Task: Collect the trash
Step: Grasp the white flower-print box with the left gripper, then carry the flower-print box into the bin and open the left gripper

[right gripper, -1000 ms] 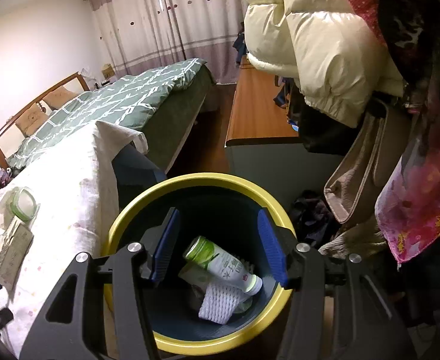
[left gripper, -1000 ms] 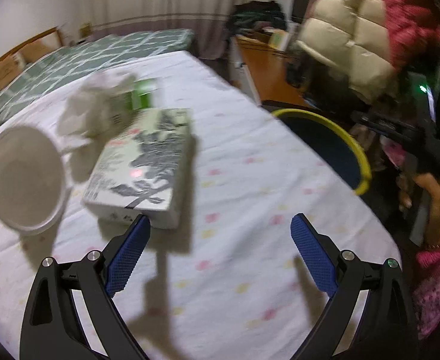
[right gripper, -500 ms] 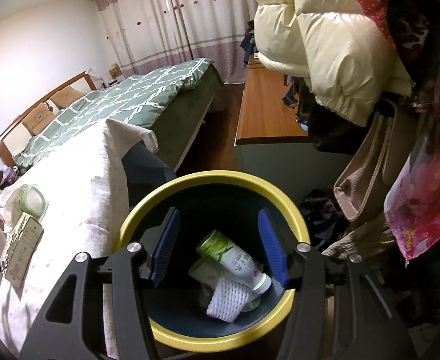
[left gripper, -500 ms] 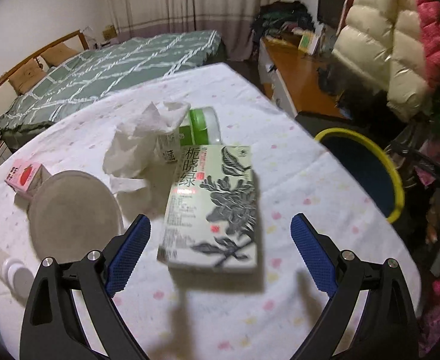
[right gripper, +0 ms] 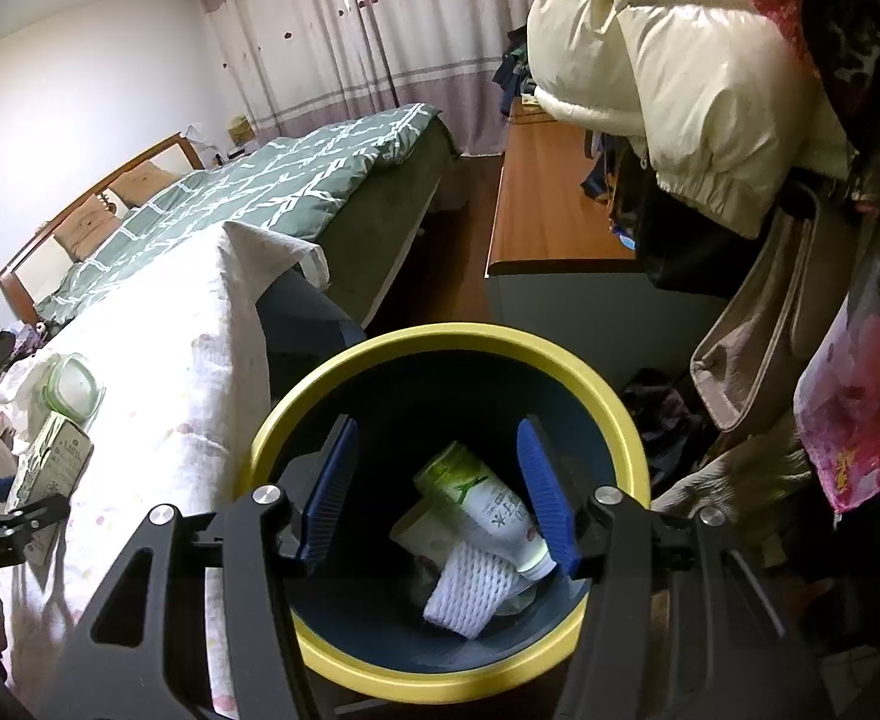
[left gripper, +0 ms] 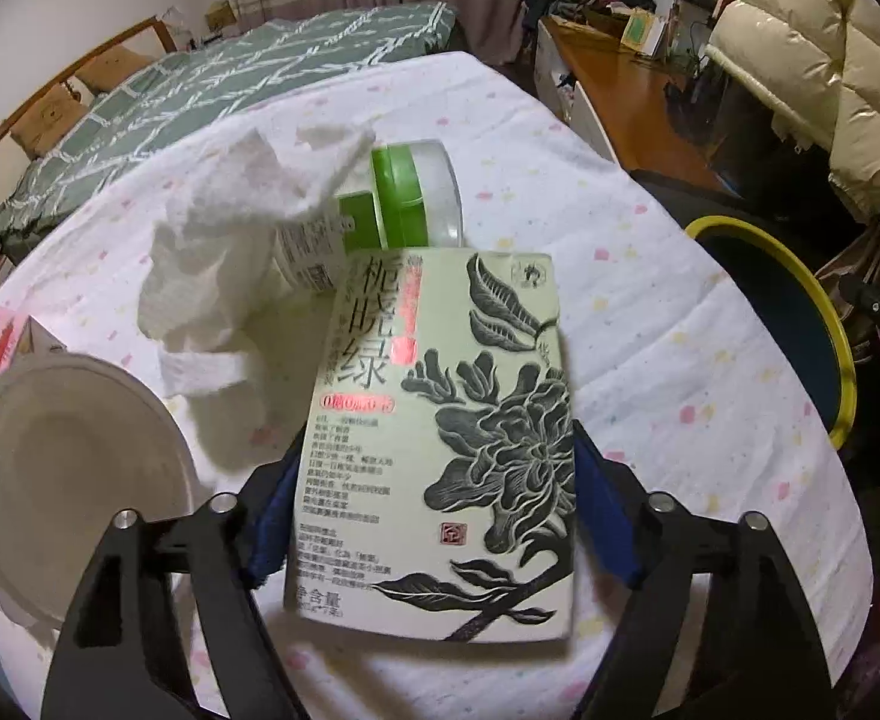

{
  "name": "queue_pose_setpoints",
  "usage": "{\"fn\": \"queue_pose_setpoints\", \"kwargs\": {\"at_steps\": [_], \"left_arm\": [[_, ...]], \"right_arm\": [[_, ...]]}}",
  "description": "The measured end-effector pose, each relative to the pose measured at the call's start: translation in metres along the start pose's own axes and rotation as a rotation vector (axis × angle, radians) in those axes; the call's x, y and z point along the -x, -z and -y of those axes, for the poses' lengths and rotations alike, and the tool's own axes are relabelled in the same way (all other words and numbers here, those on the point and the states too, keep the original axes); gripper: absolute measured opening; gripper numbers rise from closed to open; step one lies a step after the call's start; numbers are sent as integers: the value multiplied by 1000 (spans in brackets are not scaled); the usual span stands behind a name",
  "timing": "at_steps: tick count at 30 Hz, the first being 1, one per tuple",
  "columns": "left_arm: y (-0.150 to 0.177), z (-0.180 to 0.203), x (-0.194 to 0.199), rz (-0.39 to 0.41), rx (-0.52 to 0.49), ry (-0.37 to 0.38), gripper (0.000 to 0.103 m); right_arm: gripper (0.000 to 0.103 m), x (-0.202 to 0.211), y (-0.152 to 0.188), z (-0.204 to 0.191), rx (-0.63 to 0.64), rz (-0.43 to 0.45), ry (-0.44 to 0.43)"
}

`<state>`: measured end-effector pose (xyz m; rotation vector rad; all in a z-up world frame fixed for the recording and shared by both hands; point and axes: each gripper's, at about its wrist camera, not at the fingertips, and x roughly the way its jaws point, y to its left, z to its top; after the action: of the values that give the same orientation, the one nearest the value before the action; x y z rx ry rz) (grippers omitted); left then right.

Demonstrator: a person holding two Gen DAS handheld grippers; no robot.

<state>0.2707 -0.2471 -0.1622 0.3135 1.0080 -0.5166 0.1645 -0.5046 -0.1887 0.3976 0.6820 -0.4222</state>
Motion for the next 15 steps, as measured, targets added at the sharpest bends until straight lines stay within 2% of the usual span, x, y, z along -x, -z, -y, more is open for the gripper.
{"fn": "queue_pose_setpoints", "kwargs": {"at_steps": [6, 12, 15], "left_arm": [[12, 5, 11, -2, -14, 9, 72], [31, 26, 35, 9, -44, 62, 72], [31, 44, 51, 38, -73, 94, 72]], "right_arm": [[53, 6, 1, 5, -10, 5, -11], [53, 17, 4, 9, -20, 19, -21], [53, 25, 7, 13, -24, 24, -22]]}}
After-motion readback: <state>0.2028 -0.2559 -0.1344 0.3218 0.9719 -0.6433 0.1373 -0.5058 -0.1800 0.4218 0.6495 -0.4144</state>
